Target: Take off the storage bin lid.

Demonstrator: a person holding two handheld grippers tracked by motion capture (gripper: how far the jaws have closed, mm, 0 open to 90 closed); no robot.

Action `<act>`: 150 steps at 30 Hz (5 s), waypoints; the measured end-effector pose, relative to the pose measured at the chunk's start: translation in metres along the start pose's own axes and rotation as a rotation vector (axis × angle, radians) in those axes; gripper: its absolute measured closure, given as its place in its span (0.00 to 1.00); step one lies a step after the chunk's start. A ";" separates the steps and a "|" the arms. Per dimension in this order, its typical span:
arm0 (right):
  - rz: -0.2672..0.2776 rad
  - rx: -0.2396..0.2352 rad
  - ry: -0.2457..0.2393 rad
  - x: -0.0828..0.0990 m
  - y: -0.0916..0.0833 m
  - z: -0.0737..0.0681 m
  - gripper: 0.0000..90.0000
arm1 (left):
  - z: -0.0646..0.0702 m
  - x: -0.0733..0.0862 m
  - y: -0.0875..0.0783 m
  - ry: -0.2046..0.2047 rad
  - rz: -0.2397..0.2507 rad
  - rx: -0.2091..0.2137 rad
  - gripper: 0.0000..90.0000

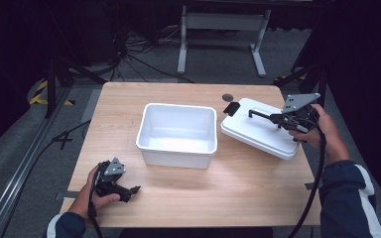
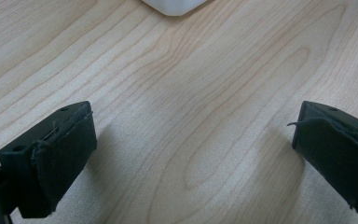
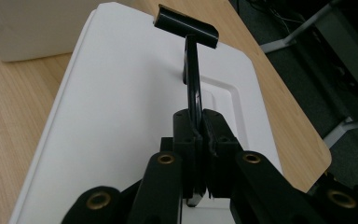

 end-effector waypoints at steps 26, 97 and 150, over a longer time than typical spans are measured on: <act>-0.069 -0.047 0.071 0.042 0.061 -0.001 0.94 | 0.000 0.000 0.000 -0.002 0.000 0.000 0.00; 0.047 0.001 0.248 0.056 0.020 -0.020 0.39 | 0.000 0.000 0.000 -0.001 0.000 -0.001 0.00; 0.091 -0.045 0.493 0.191 0.032 -0.082 0.29 | 0.000 0.000 0.000 0.001 0.000 0.002 0.00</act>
Point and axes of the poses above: each handheld gripper's, and its own axes: y roughly forward along the jaws, x roughly out of its underside, z roughly to its right, the point moved 10 cm from there along y, roughly forward along the jaws, and after that the axes turned 14 degrees about y, right-handed, at the moved point
